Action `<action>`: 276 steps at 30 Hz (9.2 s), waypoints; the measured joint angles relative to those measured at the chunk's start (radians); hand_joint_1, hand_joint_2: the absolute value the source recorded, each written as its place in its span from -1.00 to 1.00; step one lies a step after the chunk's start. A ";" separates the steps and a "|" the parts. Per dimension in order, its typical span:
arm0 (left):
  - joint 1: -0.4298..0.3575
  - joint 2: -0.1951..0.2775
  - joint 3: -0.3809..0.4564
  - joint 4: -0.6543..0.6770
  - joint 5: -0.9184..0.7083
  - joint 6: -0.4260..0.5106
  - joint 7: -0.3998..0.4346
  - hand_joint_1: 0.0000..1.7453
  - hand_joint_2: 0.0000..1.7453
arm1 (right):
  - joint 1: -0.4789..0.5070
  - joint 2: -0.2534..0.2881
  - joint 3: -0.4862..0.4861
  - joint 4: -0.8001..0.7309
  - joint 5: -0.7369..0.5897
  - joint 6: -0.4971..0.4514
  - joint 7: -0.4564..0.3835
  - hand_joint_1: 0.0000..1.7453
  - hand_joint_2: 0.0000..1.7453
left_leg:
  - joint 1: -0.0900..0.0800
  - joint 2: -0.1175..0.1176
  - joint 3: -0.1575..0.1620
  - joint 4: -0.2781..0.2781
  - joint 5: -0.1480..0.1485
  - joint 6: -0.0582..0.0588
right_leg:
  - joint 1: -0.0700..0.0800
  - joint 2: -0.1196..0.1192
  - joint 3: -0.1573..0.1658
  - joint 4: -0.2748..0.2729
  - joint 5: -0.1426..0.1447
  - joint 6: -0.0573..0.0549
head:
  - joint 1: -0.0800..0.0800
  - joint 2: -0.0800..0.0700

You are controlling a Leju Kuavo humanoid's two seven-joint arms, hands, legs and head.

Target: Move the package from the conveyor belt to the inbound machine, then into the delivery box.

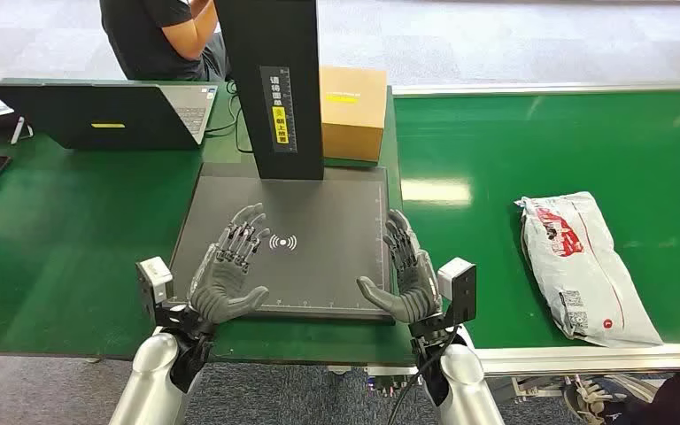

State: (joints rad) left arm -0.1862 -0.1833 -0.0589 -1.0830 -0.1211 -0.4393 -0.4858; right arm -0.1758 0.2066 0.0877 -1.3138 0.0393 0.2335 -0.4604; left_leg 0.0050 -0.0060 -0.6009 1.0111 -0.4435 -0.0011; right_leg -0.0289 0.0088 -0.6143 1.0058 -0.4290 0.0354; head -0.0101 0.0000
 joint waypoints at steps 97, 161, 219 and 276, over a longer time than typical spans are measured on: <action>0.189 0.015 0.090 -0.189 0.024 0.017 0.051 -1.00 1.00 | -0.054 -0.359 -0.326 0.272 0.849 -0.237 0.564 1.00 1.00 | -0.001 -0.001 0.007 0.001 -0.002 0.003 | -0.001 -0.001 0.009 -0.002 -0.001 0.004 | 0.000 0.000; 0.083 0.050 -0.004 -0.113 0.092 -0.023 -0.063 -1.00 1.00 | -0.740 -0.272 0.820 0.629 0.951 -0.434 -0.094 -1.00 1.00 | -0.001 -0.001 0.002 0.002 0.000 0.003 | -0.001 -0.001 0.004 0.000 0.000 0.005 | 0.000 0.000; 0.103 0.014 -0.005 -0.146 0.075 -0.056 0.028 -1.00 1.00 | 0.124 -0.049 0.027 -0.244 0.165 -0.316 -0.192 -1.00 1.00 | -0.001 -0.001 0.002 0.001 -0.002 0.003 | -0.001 -0.001 0.003 0.000 -0.002 0.003 | 0.000 0.000; -0.398 -0.012 -0.200 0.520 -0.878 0.527 0.202 1.00 1.00 | 0.060 0.017 -0.020 -0.163 0.211 -0.338 -0.208 -1.00 1.00 | -0.001 -0.001 0.005 0.001 -0.001 0.003 | -0.001 -0.001 0.007 0.000 -0.001 0.004 | 0.000 0.000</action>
State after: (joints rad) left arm -0.5838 -0.1952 -0.2590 -0.5633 -0.9992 0.0879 -0.2833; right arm -0.1156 0.2239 0.0677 -1.4770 0.2503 -0.1043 -0.6683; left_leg 0.0036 -0.0073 -0.5958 1.0125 -0.4445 0.0018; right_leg -0.0302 0.0073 -0.6078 1.0058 -0.4303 0.0391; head -0.0102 0.0000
